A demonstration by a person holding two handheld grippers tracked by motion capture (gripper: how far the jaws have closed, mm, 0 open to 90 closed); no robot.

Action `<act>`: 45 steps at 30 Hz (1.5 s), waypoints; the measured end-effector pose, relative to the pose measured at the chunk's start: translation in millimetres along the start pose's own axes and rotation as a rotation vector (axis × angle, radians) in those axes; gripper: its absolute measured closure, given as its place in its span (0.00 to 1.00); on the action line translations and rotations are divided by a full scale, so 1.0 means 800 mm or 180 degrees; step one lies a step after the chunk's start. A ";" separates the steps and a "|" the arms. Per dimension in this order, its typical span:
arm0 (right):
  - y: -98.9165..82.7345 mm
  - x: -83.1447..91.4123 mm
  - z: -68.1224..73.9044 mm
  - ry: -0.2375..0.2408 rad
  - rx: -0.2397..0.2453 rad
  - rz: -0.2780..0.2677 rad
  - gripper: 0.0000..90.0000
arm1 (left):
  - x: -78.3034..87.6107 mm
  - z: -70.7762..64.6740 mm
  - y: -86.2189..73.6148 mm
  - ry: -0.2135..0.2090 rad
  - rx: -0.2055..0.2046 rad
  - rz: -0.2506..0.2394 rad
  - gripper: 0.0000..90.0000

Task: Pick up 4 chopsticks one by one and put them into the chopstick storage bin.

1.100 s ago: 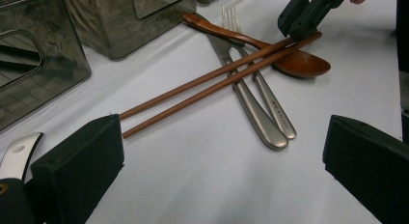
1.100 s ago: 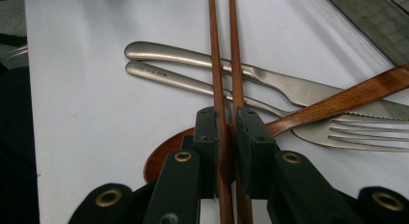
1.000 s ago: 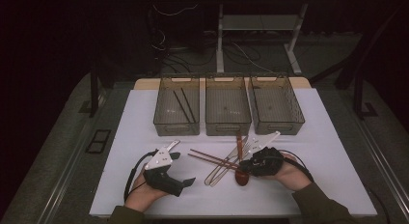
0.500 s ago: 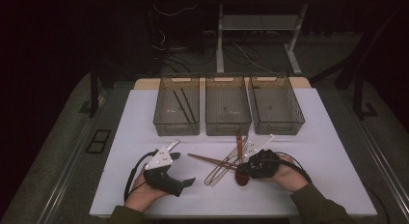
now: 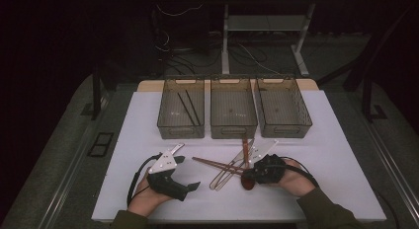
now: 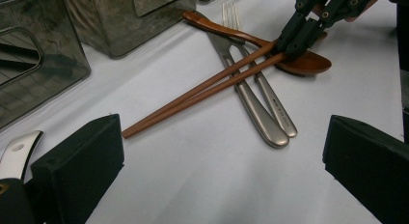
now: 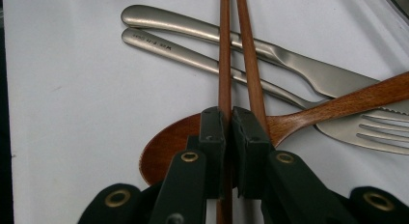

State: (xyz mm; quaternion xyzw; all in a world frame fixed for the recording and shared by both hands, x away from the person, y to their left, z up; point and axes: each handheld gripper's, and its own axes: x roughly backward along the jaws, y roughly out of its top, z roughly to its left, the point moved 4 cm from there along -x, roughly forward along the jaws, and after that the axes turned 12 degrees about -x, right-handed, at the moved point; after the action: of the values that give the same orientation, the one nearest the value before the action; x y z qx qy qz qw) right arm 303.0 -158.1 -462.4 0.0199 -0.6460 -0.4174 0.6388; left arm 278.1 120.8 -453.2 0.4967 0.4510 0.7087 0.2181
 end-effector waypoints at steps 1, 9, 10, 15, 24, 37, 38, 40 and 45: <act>0.000 0.000 0.000 0.0010 -0.0002 0.0005 0.92 | 0.000 0.000 0.000 0.0003 0.0000 -0.0002 0.00; 0.001 0.007 0.000 0.0114 -0.0049 -0.0048 0.92 | 0.001 0.003 -0.001 0.0005 0.0037 -0.0056 0.00; 0.001 0.008 0.000 0.0146 -0.0045 -0.0052 0.92 | 0.002 0.005 -0.001 -0.0005 0.0049 -0.0061 0.00; 0.002 0.013 -0.002 0.0180 -0.0067 -0.0106 0.92 | 0.004 0.009 -0.002 0.0023 0.0094 -0.0095 0.00; 0.006 0.026 -0.006 0.0225 -0.0121 -0.0262 0.92 | 0.002 0.010 -0.005 0.0033 0.0095 -0.0024 0.00; 0.016 0.039 -0.009 0.0272 -0.0310 -0.0465 0.92 | 0.002 0.011 -0.005 0.0052 0.0105 -0.0029 0.00; 0.018 0.040 -0.010 0.0276 -0.0329 -0.0480 0.92 | 0.003 0.011 -0.005 0.0048 0.0109 -0.0028 0.00; 0.020 0.042 -0.011 0.0285 -0.0339 -0.0523 0.92 | 0.002 0.010 -0.005 0.0052 0.0106 -0.0038 0.00; 0.028 0.046 -0.014 0.0269 -0.0361 -0.0609 0.92 | 0.002 0.011 -0.005 0.0055 0.0085 -0.0025 0.00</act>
State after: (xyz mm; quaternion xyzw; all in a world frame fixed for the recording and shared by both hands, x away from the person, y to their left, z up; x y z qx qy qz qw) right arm 316.8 -169.9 -421.5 0.0628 -0.5890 -0.5111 0.6228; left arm 284.8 127.7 -454.9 0.4917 0.4642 0.7061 0.2104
